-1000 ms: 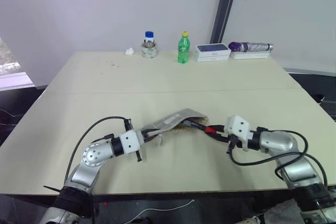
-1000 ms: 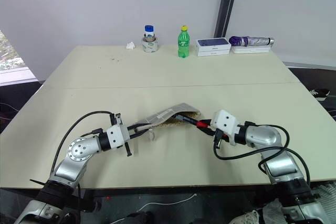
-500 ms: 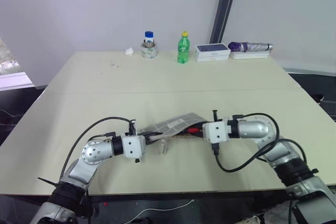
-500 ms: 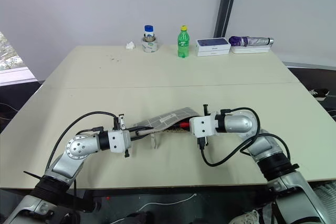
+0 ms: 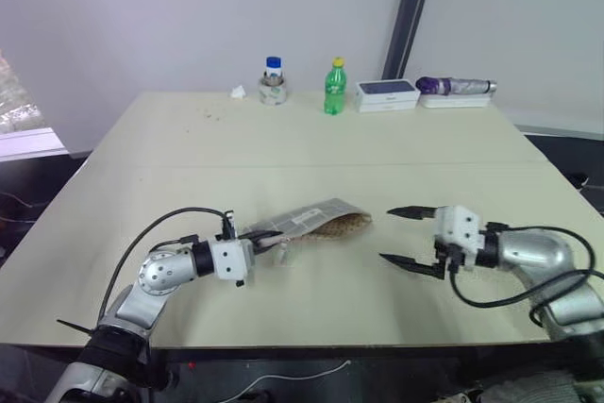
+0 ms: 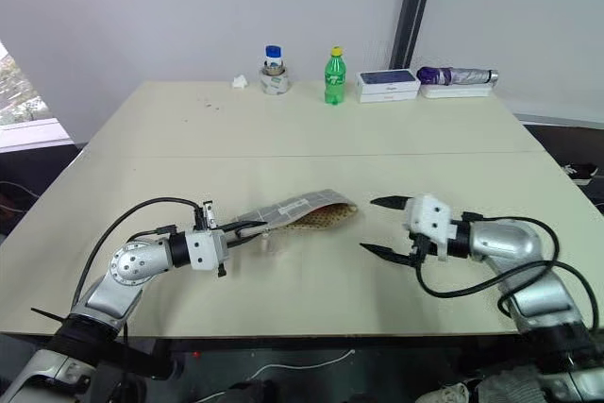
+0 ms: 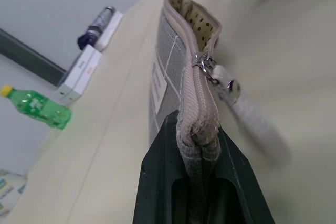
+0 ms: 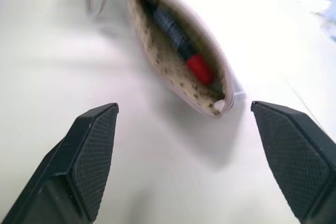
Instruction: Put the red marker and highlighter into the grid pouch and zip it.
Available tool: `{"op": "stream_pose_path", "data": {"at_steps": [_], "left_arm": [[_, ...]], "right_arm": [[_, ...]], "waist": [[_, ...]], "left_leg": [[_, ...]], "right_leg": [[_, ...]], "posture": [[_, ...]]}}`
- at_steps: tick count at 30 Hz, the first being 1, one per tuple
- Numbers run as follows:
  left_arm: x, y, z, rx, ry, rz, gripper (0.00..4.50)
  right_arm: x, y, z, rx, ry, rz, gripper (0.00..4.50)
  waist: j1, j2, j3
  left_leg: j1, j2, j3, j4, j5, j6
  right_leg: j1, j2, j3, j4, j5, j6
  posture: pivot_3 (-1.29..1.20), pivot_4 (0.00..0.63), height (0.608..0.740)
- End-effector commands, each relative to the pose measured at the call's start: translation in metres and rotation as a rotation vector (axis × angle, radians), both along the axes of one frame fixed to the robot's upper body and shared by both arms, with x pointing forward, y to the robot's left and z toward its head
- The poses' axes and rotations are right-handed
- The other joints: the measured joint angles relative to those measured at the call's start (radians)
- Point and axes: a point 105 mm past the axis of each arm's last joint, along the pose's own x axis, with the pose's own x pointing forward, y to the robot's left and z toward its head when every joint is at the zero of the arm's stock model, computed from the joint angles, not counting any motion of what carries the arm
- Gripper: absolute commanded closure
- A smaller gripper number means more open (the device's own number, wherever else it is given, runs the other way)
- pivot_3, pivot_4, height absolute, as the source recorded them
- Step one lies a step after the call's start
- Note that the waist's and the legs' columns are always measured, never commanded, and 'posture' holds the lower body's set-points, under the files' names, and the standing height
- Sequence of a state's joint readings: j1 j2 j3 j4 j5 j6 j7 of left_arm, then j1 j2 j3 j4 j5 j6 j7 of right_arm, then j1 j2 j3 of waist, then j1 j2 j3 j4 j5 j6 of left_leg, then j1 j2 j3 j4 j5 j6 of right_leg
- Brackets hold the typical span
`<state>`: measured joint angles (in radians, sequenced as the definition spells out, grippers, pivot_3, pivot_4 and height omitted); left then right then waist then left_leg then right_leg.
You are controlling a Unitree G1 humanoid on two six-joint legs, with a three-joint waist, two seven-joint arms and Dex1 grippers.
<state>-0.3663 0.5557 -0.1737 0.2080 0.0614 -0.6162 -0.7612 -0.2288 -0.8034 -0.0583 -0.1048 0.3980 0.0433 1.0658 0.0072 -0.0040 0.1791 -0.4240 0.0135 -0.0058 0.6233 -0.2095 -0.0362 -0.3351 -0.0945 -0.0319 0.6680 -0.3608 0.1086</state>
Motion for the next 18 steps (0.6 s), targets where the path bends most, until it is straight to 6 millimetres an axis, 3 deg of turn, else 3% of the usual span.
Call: {"op": "stream_pose_path", "data": {"at_steps": [1, 6, 13, 18], "left_arm": [[0.008, -0.002, 0.011, -0.035, -0.058, 0.038, 4.5], [0.015, -0.009, 0.003, 0.065, -0.134, 0.056, 4.5], [0.021, -0.012, 0.009, 0.064, -0.22, 0.089, 4.5], [0.022, -0.013, 0.015, 0.026, -0.218, 0.1, 4.5]], "right_arm": [[-0.023, 0.024, -0.016, 0.092, 0.148, 0.045, 0.29], [-0.036, 0.065, -0.056, 0.203, 0.323, 0.003, 0.29], [-0.018, 0.102, -0.046, 0.411, 0.393, -0.042, 0.29], [-0.001, 0.119, -0.054, 0.345, 0.406, 0.005, 0.29]], "waist": [[0.004, 0.0, 0.0], [0.003, 0.0, 0.0], [0.003, 0.0, 0.0], [0.005, 0.0, 0.0]], "left_leg": [[0.001, 0.001, 0.0, 0.0, 0.0, 0.0], [0.0, -0.001, 0.0, 0.001, 0.0, 0.0], [0.0, -0.001, -0.001, 0.001, 0.0, 0.0], [-0.001, -0.002, 0.0, 0.001, 0.0, 0.0]], "right_leg": [[0.0, 0.001, 0.0, 0.0, 0.0, 0.0], [0.0, 0.001, 0.0, 0.001, 0.0, 0.0], [-0.002, 0.002, 0.001, 0.001, 0.0, 0.0], [-0.002, 0.001, 0.001, 0.001, 0.0, 0.0]], "posture": [[0.0, 0.15, 0.74], [0.0, 0.15, 0.74], [0.0, 0.15, 0.74], [0.0, 0.15, 0.74]]}}
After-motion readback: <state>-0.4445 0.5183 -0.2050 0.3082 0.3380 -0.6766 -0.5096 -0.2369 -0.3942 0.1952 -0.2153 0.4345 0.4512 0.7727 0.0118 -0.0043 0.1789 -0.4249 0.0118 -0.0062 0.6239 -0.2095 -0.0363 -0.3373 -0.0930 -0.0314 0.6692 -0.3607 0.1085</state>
